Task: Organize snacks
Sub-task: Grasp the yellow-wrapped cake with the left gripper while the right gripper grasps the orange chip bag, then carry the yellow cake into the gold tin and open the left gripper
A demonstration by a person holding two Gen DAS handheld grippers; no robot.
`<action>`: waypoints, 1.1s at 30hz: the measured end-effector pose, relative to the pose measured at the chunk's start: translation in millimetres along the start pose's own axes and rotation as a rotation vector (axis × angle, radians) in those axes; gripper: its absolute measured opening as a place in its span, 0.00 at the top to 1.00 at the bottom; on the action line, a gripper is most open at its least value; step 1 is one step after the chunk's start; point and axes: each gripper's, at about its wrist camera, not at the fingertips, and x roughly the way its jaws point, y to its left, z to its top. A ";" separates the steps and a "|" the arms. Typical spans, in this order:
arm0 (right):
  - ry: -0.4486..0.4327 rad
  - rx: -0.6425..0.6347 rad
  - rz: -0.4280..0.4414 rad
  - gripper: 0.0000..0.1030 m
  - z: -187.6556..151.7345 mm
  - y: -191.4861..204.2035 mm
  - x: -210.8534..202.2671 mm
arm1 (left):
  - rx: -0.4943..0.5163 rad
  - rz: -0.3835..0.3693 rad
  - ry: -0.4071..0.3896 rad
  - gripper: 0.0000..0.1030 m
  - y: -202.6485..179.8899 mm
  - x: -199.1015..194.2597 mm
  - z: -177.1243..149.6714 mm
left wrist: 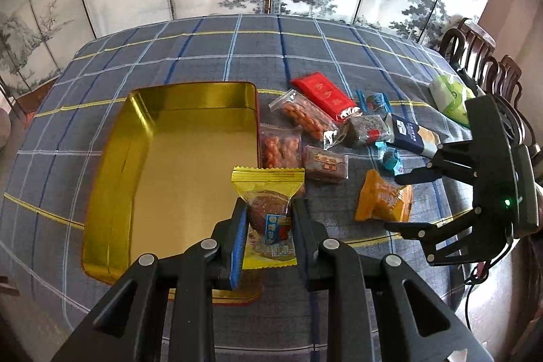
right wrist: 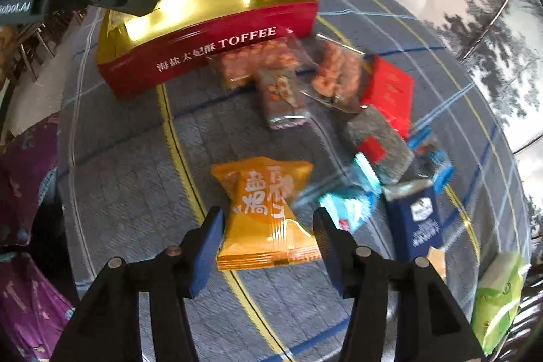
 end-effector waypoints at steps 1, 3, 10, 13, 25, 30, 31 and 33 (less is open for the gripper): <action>0.010 0.009 0.019 0.46 1.5 0.0 2.8 | 0.000 0.000 0.000 0.78 1.0 0.2 0.1; 0.021 0.026 0.048 0.46 4.8 -4.9 7.8 | -0.001 0.005 -0.005 0.78 3.4 -0.2 0.1; -0.044 0.170 0.057 0.57 -6.5 -8.2 10.8 | -0.029 0.001 -0.015 0.78 16.6 -2.4 3.2; -0.112 0.254 0.045 0.60 -18.6 -11.6 3.7 | -0.031 0.011 -0.032 0.79 24.3 -4.0 6.3; -0.418 0.534 0.069 0.62 -66.7 2.3 -31.0 | -0.090 0.076 -0.039 0.79 80.3 18.8 42.5; -0.468 0.588 0.064 0.62 -67.4 0.7 -26.6 | -0.064 0.109 -0.015 0.79 86.7 44.4 56.3; -0.473 0.588 0.050 0.62 -66.6 1.6 -26.2 | -0.059 0.118 -0.012 0.79 87.2 48.3 57.6; -0.483 0.596 0.033 0.62 -65.3 2.3 -25.1 | -0.044 0.146 -0.010 0.79 88.2 57.8 61.2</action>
